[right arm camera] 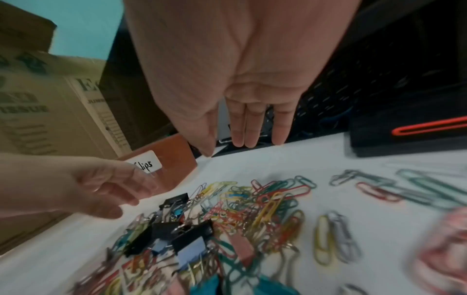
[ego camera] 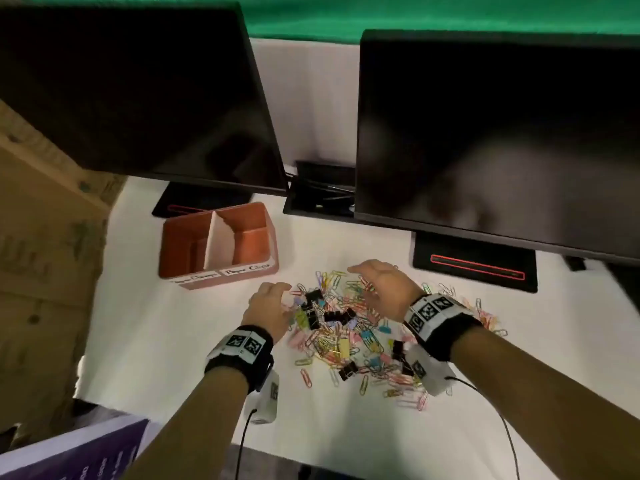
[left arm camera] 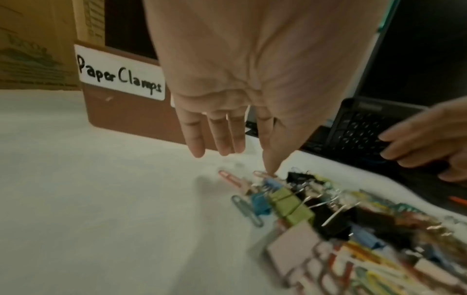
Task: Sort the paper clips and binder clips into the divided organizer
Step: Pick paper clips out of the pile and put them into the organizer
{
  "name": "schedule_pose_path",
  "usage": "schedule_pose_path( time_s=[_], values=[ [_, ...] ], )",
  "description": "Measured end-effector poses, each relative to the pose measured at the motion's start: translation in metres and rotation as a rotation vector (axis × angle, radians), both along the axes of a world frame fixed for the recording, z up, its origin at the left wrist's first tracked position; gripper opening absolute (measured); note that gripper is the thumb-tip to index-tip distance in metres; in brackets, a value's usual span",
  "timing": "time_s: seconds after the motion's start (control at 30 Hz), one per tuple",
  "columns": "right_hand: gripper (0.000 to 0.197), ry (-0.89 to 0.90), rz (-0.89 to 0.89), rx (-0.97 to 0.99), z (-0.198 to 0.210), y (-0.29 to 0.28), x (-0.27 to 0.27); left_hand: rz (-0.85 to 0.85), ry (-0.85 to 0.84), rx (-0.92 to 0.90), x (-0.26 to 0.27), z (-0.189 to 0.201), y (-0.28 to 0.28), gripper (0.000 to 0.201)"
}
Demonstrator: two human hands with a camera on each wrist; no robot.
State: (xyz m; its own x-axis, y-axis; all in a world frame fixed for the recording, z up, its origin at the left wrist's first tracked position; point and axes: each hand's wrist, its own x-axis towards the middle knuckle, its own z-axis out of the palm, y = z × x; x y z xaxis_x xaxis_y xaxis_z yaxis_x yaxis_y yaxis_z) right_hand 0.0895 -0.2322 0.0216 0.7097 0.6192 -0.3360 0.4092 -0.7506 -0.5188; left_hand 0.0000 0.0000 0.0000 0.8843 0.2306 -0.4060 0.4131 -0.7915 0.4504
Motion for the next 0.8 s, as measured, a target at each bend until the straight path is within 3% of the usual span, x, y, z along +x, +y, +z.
schedule_pose_path(
  time_s=[0.17, 0.27, 0.43, 0.57, 0.8],
  values=[
    [0.059, 0.099, -0.022, -0.193, -0.023, 0.031, 0.023, -0.118, 0.004, -0.027, -0.005, -0.02, 0.016, 0.05],
    [0.061, 0.123, -0.017, -0.199, -0.031, 0.034, 0.021, -0.136, 0.008, -0.046, -0.006, -0.024, 0.022, 0.051],
    [0.038, 0.142, -0.107, -0.094, -0.042, 0.03, 0.015, -0.141, -0.052, -0.067, -0.002, -0.027, 0.024, 0.036],
    [0.019, 0.175, -0.164, -0.046, -0.044, 0.025, 0.012, -0.059, -0.074, -0.102, 0.0, -0.029, 0.023, 0.03],
    [0.016, 0.136, -0.118, -0.084, -0.043, 0.015, 0.01, 0.078, -0.029, -0.102, -0.002, -0.026, 0.022, 0.029]
  ],
)
